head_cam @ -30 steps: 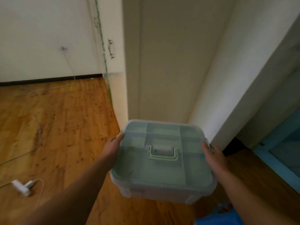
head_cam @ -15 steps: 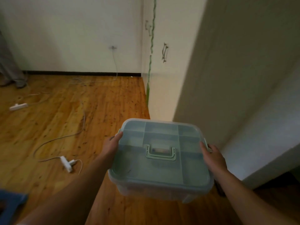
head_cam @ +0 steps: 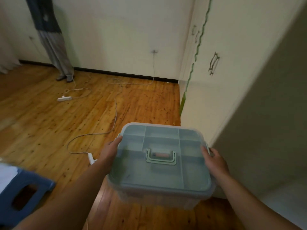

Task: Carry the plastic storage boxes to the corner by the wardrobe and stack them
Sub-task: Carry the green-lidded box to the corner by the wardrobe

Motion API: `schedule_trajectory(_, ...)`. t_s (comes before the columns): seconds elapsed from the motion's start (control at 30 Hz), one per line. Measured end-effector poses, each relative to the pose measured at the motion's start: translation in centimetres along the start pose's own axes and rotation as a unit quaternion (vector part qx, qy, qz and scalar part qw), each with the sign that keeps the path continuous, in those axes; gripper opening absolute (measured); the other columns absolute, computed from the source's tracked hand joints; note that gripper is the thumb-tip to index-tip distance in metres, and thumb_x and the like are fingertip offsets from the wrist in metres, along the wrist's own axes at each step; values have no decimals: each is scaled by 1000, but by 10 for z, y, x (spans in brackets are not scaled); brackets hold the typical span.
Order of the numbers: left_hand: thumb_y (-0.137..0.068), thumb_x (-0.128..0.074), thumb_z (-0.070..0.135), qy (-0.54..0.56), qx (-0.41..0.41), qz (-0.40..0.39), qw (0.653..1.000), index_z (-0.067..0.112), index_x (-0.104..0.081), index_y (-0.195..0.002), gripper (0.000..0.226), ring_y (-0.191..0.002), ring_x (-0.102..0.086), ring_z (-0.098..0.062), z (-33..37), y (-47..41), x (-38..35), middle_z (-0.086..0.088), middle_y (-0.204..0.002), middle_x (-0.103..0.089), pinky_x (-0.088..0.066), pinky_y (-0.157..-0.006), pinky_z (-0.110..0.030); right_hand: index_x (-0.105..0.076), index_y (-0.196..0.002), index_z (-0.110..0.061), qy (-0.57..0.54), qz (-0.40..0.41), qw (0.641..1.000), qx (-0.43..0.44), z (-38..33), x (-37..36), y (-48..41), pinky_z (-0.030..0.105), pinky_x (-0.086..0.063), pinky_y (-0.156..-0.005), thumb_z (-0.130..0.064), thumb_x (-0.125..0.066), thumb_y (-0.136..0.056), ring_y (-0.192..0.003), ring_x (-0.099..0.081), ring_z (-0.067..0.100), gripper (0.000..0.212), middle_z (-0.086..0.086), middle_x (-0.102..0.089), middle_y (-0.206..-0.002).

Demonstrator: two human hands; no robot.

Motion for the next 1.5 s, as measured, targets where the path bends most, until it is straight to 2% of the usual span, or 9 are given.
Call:
schedule_trajectory(0.27, -85, -56, 61, 33, 2, 48, 998, 18, -59, -129, 62, -116, -54, -32, 29, -66, -10, -10, -130, -58, -42, -103, -54, -50, -133, -27, 10, -36, 999, 22, -50, -38, -93, 38, -46, -85, -69, -45, -85, -106, -58, 31, 64, 9, -61, -125)
schedule_trajectory(0.37, -84, -58, 60, 55, 10, 68, 996, 17, -59, -129, 62, -115, -54, -32, 39, -85, -15, -9, -130, -58, -41, -103, -55, -48, -134, -27, 23, -35, 999, 29, -64, -47, -117, 33, -39, -76, -69, -43, -86, -99, -55, 29, 64, 9, -60, -126)
schedule_trajectory(0.5, -83, -55, 63, 54, 15, 65, 996, 20, -60, -127, 62, -112, -55, -31, 57, -114, -23, -7, -127, -60, -42, -102, -55, -47, -135, -27, 29, -43, 998, 31, -85, -59, -149, 33, -37, -73, -67, -41, -88, -89, -47, 23, 63, 10, -59, -126)
schedule_trajectory(0.67, -85, -54, 62, 45, 17, 57, 997, 21, -62, -125, 58, -110, -57, -29, 77, -159, -30, -6, -124, -61, -45, -98, -52, -46, -136, -26, 26, -40, 999, 17, -108, -76, -181, 34, -39, -74, -68, -40, -88, -95, -53, 26, 64, 10, -58, -127)
schedule_trajectory(0.87, -82, -58, 62, 40, 31, 35, 998, 20, -55, -132, 65, -104, -58, -28, 112, -229, -35, -7, -125, -60, -49, -84, -45, -46, -135, -28, 3, -26, 1000, -10, -145, -106, -226, 39, -46, -82, -71, -42, -86, -105, -57, 30, 66, 8, -60, -125)
schedule_trajectory(1.07, -84, -57, 61, 19, 39, -2, 999, 23, -51, -137, 65, -110, -58, -31, 169, -302, -37, -7, -130, -58, -49, -88, -49, -45, -137, -26, -9, 1, 1000, -23, -189, -137, -265, 36, -42, -78, -69, -41, -87, -107, -56, 29, 66, 10, -58, -129)
schedule_trajectory(1.2, -86, -55, 60, 8, 30, 4, 1000, 22, -52, -137, 64, -114, -57, -31, 199, -341, -36, -7, -132, -57, -46, -96, -51, -44, -138, -25, -9, 11, 1000, -23, -216, -151, -288, 33, -38, -74, -67, -40, -89, -92, -49, 22, 65, 9, -57, -128)
schedule_trajectory(1.4, -91, -49, 59, 7, 28, -7, 1000, 23, -55, -134, 57, -108, -59, -27, 238, -390, -43, -6, -128, -60, -48, -92, -48, -46, -137, -25, -16, 21, 999, -21, -254, -168, -336, 34, -40, -75, -67, -41, -89, -94, -50, 23, 64, 9, -57, -128)
schedule_trajectory(1.5, -92, -47, 59, 8, 33, -25, 999, 24, -56, -132, 54, -110, -60, -29, 255, -415, -51, -7, -125, -62, -49, -96, -52, -46, -136, -25, -13, 19, 1000, -21, -269, -177, -362, 32, -40, -71, -68, -40, -89, -91, -50, 20, 64, 7, -58, -126)
Point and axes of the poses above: each hand's wrist, its own y-axis away from the middle knuckle, its own x-axis out of the back of the hand, z = x × y, the point moved 7 cm from there along -y, towards the middle knuckle
